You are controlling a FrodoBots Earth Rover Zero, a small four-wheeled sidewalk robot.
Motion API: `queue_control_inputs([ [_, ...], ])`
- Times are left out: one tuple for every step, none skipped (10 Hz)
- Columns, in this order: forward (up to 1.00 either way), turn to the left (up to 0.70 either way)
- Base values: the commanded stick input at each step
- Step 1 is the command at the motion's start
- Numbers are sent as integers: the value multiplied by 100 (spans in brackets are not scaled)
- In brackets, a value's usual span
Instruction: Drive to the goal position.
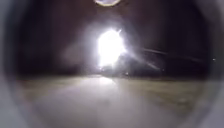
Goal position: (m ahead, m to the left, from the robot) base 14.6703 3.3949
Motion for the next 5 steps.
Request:
queue_control_inputs([
  [100, 0],
  [100, 0],
  [100, 0],
  [100, 0],
  [100, 0],
])
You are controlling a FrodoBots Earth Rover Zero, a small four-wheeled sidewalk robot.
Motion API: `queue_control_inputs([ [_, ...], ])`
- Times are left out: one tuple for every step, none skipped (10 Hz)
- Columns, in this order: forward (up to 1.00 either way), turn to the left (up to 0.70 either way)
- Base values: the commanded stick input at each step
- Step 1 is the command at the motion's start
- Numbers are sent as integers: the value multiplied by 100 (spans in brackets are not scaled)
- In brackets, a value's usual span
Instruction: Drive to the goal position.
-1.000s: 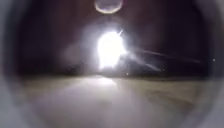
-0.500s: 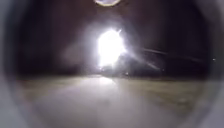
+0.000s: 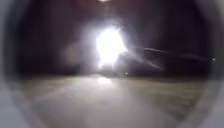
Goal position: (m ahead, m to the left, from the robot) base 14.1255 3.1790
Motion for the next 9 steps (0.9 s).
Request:
queue_control_inputs([
  [100, 0],
  [100, 0],
  [100, 0],
  [100, 0],
  [100, 0],
  [100, 0],
  [100, 0],
  [100, 0],
  [100, 0],
])
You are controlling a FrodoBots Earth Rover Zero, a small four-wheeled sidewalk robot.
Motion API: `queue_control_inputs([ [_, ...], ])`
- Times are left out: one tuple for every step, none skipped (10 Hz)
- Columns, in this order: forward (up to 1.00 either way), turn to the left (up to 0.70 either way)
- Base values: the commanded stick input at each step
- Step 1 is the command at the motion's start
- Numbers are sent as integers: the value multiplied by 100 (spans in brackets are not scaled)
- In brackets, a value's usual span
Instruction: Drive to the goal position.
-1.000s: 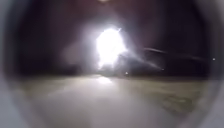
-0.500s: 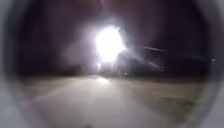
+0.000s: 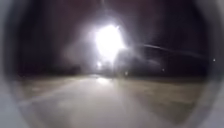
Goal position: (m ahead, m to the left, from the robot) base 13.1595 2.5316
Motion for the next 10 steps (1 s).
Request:
queue_control_inputs([
  [100, 0],
  [100, 0],
  [100, 6],
  [100, 37],
  [100, 39],
  [100, 40],
  [100, 40],
  [100, 40],
  [100, 40],
  [100, 40],
])
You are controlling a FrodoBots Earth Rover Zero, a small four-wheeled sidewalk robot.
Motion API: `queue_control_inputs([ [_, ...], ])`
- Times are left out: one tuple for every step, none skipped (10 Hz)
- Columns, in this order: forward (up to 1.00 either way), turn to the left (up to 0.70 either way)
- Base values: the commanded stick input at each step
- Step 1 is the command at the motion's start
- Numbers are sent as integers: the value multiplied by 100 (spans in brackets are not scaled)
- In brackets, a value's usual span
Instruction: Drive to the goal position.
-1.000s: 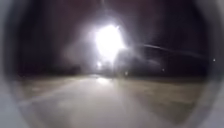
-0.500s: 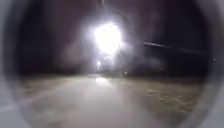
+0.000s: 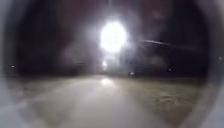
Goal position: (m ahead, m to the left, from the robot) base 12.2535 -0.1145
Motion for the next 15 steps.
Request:
queue_control_inputs([
  [100, 19],
  [100, 2],
  [100, 0],
  [100, 0],
  [100, 0],
  [100, 0],
  [100, 0],
  [100, 0],
  [100, 0],
  [100, 0],
  [100, 0],
  [100, 0],
  [100, 0],
  [100, 0],
  [100, 0],
])
